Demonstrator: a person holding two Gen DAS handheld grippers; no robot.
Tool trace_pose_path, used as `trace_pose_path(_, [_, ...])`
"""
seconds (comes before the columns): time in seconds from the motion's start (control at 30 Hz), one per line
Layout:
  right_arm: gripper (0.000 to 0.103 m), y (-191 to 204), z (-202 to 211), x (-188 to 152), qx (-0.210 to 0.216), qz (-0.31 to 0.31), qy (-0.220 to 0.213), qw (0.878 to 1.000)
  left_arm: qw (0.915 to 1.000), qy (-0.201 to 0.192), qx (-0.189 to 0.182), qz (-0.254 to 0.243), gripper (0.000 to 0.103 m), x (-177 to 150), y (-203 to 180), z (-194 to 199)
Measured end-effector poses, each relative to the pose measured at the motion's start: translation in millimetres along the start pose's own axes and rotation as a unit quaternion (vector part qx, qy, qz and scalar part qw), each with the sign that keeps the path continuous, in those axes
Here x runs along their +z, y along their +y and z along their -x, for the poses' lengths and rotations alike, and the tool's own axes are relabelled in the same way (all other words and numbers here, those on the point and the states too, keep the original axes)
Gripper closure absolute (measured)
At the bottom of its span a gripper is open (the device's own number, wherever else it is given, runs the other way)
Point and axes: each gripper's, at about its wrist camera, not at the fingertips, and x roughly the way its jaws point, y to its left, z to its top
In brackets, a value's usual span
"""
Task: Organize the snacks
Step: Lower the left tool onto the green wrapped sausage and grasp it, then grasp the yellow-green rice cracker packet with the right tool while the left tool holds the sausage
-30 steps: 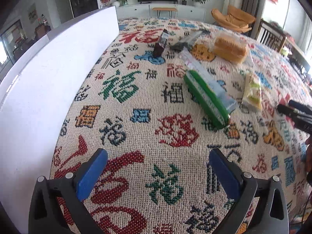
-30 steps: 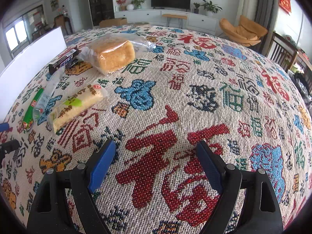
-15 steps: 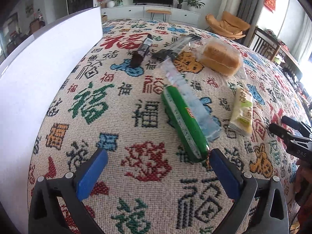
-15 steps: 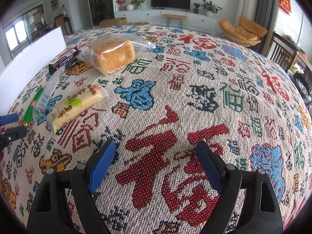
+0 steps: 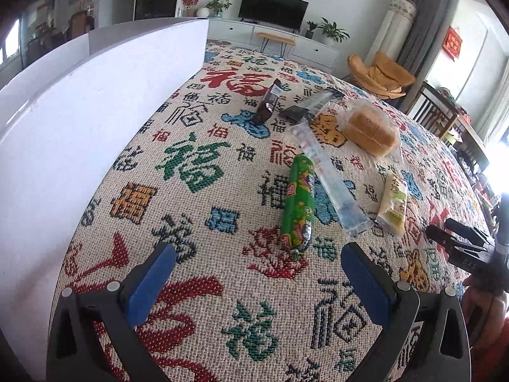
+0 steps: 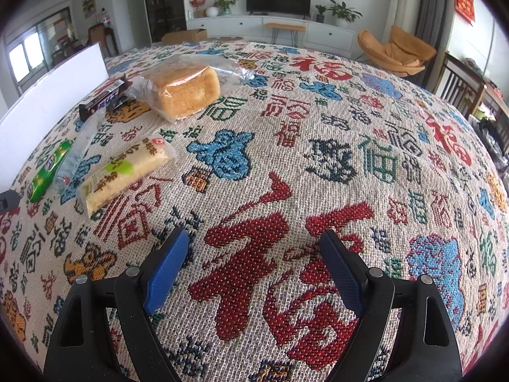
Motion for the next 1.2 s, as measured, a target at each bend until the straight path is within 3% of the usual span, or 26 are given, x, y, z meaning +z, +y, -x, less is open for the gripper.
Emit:
trace_pose_path(0.13, [0.016, 0, 0, 0, 0.001, 0.000, 0.000, 1.000, 0.9985, 0.008, 0.013, -0.053, 0.001, 14, -19, -12])
trace_pose_path(0.23, [0.016, 0, 0, 0, 0.001, 0.000, 0.000, 1.000, 0.9933, 0.015, 0.046, -0.105, 0.011, 23, -32, -25])
trace_pose_path(0.33, [0.016, 0, 1, 0, 0.001, 0.000, 0.000, 1.000, 0.9905, 0.041, 0.051, -0.121, 0.038, 31, -35, -41])
trace_pose_path(0.37, [0.016, 0, 1, 0, 0.001, -0.001, 0.000, 1.000, 0.9900, 0.048, 0.045, -0.125, 0.053, 31, -35, -44])
trace_pose_path(0.4, [0.016, 0, 1, 0, 0.001, -0.001, 0.000, 1.000, 0.9897, 0.046, 0.039, -0.130, 0.065, 32, -37, -44])
trace_pose_path(0.47, [0.016, 0, 1, 0, 0.001, -0.001, 0.000, 1.000, 0.9891, 0.042, 0.033, -0.137, 0.080, 31, -37, -41])
trace_pose_path(0.63, [0.016, 0, 1, 0, 0.001, -0.001, 0.000, 1.000, 0.9929, 0.041, 0.026, -0.109, 0.080, 12, -14, -19])
trace_pose_path(0.73, [0.016, 0, 1, 0, 0.001, -0.001, 0.000, 1.000, 0.9953, 0.048, 0.009, -0.083, 0.079, 5, -1, -10])
trace_pose_path(0.77, [0.016, 0, 1, 0, 0.001, -0.001, 0.000, 1.000, 0.9955, 0.050, 0.010, -0.079, 0.074, 6, 0, -11])
trace_pose_path(0.83, [0.016, 0, 1, 0, 0.001, -0.001, 0.000, 1.000, 0.9951, 0.050, 0.010, -0.084, 0.048, 6, -3, -13])
trace_pose_path(0.87, [0.016, 0, 1, 0, 0.001, -0.001, 0.000, 1.000, 0.9945, 0.050, 0.019, -0.090, 0.026, 5, -7, -15])
trace_pose_path(0.9, [0.016, 0, 1, 0, 0.001, -0.001, 0.000, 1.000, 0.9933, 0.048, 0.036, -0.099, 0.015, 5, -10, -18])
trace_pose_path(1.13, [0.016, 0, 1, -1, 0.001, -0.001, 0.000, 1.000, 0.9918, 0.044, 0.058, -0.105, 0.010, 3, -11, -27])
trace_pose_path(1.2, [0.016, -1, 1, 0, 0.001, -0.001, 0.000, 1.000, 0.9919, 0.046, 0.071, -0.095, 0.000, 3, -6, -30])
